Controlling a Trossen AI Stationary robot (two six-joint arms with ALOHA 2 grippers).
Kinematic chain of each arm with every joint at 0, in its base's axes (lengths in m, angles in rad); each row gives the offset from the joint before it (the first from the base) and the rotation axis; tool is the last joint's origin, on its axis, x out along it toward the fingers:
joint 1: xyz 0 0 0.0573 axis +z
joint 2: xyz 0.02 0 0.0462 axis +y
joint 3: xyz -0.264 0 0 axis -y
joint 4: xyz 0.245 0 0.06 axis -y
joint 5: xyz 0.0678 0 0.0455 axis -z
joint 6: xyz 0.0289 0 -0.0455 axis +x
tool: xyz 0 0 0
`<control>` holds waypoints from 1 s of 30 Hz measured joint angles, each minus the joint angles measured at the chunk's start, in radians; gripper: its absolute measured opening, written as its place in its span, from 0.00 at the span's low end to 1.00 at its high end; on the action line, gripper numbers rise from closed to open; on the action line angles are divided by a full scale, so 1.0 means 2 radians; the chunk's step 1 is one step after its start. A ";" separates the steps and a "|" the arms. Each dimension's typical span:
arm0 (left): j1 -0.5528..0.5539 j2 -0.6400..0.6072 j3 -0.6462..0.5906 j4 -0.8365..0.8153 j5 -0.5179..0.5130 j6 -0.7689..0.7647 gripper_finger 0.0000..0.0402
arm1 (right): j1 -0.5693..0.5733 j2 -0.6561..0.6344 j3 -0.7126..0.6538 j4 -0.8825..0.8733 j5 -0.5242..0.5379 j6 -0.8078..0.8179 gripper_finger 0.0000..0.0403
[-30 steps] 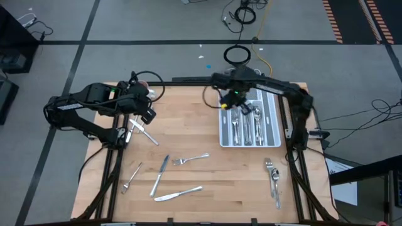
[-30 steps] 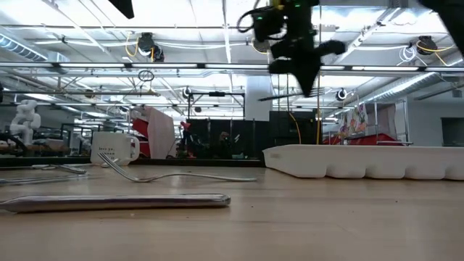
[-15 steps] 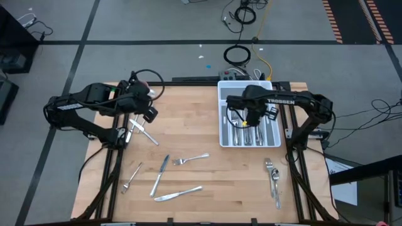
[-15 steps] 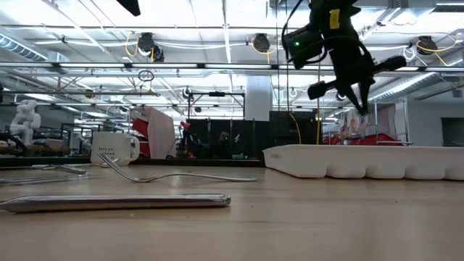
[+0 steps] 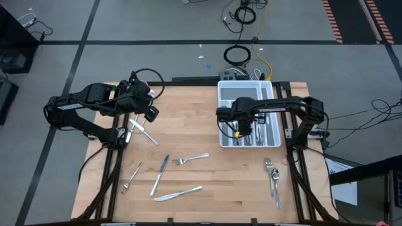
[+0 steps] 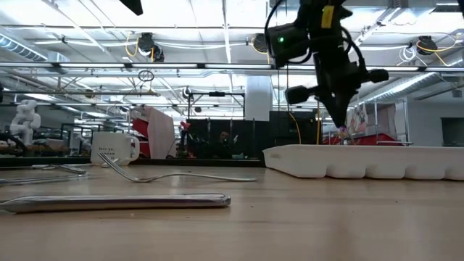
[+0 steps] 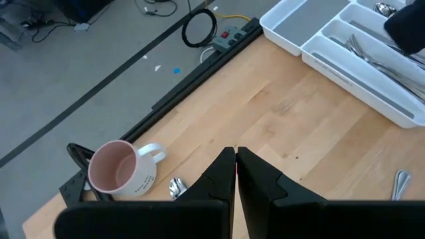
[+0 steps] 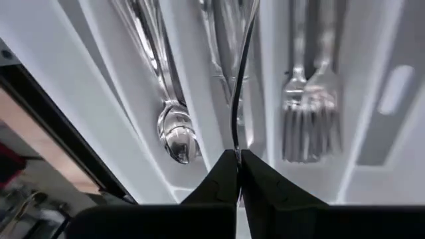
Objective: Sort silverware
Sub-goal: Put the silver fork into the silverware tray
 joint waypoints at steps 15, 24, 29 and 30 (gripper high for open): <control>0.000 0.000 0.000 -0.004 -0.002 0.019 0.06 | -0.013 0.064 0.000 0.052 0.002 -0.049 0.00; 0.000 0.000 0.000 -0.004 -0.003 0.040 0.06 | -0.030 0.075 0.000 0.088 0.004 -0.058 0.00; 0.000 0.000 0.000 -0.004 -0.003 0.044 0.06 | -0.037 0.075 0.000 0.127 0.006 -0.054 0.00; 0.000 0.000 0.000 -0.004 -0.003 0.044 0.06 | -0.038 0.075 0.000 0.130 0.006 -0.048 0.01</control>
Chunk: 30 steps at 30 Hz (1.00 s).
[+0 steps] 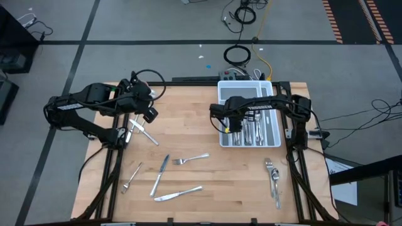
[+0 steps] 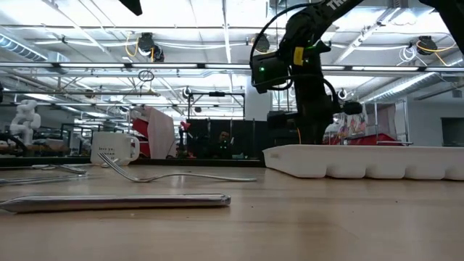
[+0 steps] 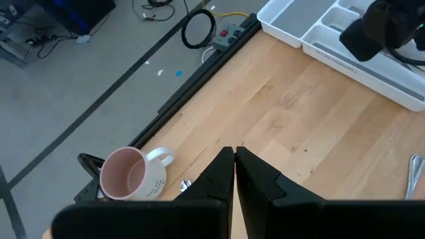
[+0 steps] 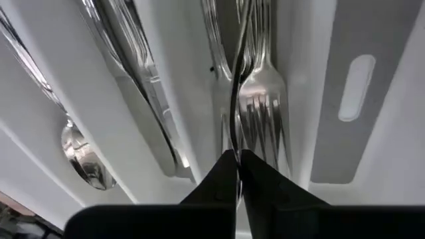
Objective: Sort silverware
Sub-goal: Put the silver fork into the silverware tray
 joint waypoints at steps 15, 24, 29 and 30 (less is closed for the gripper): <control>0.000 0.000 0.000 0.000 0.000 0.012 0.06 | -0.001 0.000 0.000 0.026 0.010 0.062 0.31; 0.000 0.000 0.000 0.004 -0.002 0.004 0.06 | -0.001 -0.005 0.078 -0.015 0.094 0.277 0.39; 0.000 0.000 0.000 0.085 -0.006 -0.017 0.06 | -0.010 -0.016 0.201 -0.144 -0.089 0.594 0.39; 0.000 0.000 0.000 0.104 -0.006 -0.014 0.06 | -0.013 -0.026 0.212 -0.157 -0.148 0.651 0.39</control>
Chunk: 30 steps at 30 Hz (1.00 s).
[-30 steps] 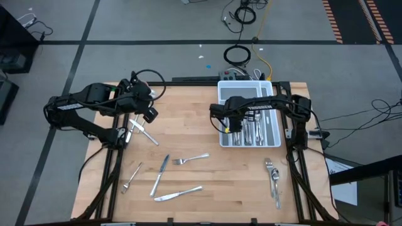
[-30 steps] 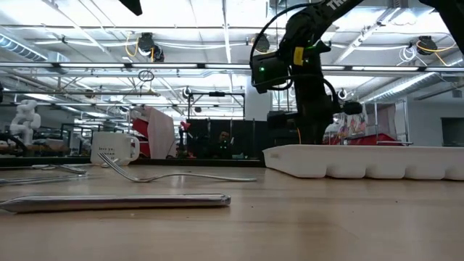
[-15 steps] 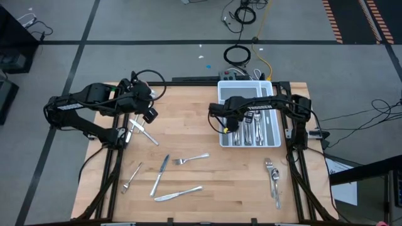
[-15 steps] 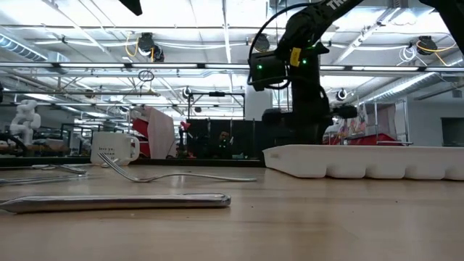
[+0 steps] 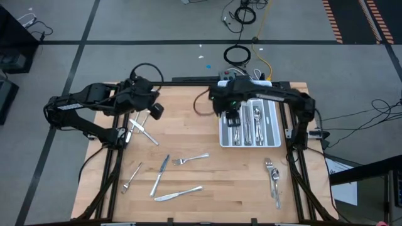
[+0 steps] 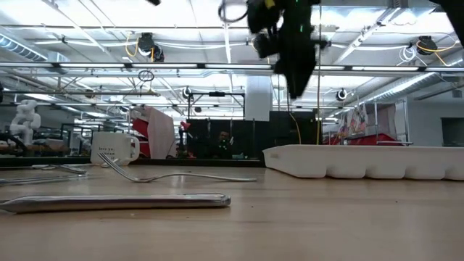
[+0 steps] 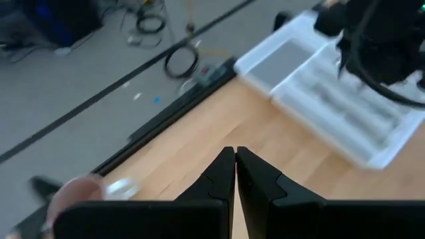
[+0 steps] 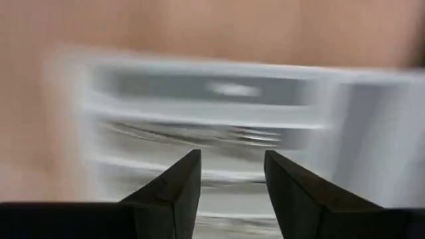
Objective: Sort silverware
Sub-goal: Put the silver fork into the silverware tray
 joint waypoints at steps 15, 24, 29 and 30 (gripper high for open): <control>0.008 0.055 -0.057 0.177 0.064 0.062 0.06 | 0.223 -0.359 -0.365 0.076 -0.093 0.701 0.37; 0.017 0.103 -0.058 0.199 0.077 0.064 0.06 | 0.367 -0.328 -0.467 0.199 -0.090 0.937 0.37; 0.031 0.101 -0.058 0.196 0.099 0.064 0.06 | 0.394 -0.280 -0.467 0.200 -0.093 0.947 0.38; 0.032 0.099 -0.058 0.194 0.099 0.063 0.06 | 0.396 -0.275 -0.466 0.206 -0.093 0.947 0.38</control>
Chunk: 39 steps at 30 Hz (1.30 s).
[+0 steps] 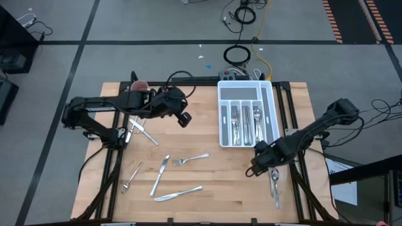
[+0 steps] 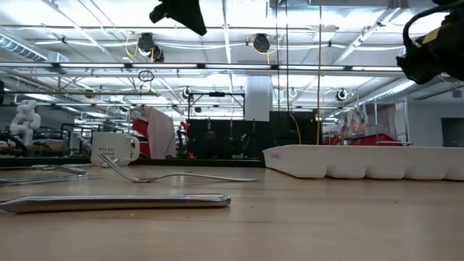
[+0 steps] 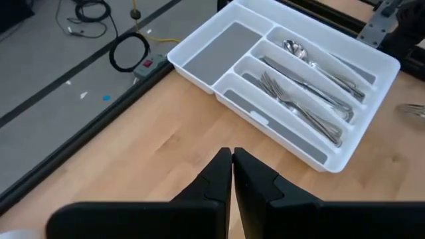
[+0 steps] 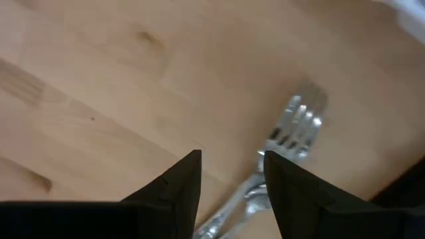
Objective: Sort silverware
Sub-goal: Put the silver fork into the silverware tray
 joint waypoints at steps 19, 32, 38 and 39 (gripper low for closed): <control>0.023 -0.007 0.000 0.001 0.009 0.030 0.06 | 0.002 0.030 0.001 -0.041 0.004 0.048 0.66; 0.032 -0.007 0.000 0.001 0.026 0.030 0.06 | 0.007 0.131 0.001 -0.048 -0.026 0.039 0.64; 0.032 -0.007 0.000 0.002 0.025 0.030 0.06 | 0.007 0.158 0.001 -0.035 -0.072 0.027 0.39; 0.032 -0.007 0.000 0.002 0.025 0.030 0.06 | 0.007 0.159 0.001 -0.030 -0.074 0.024 0.32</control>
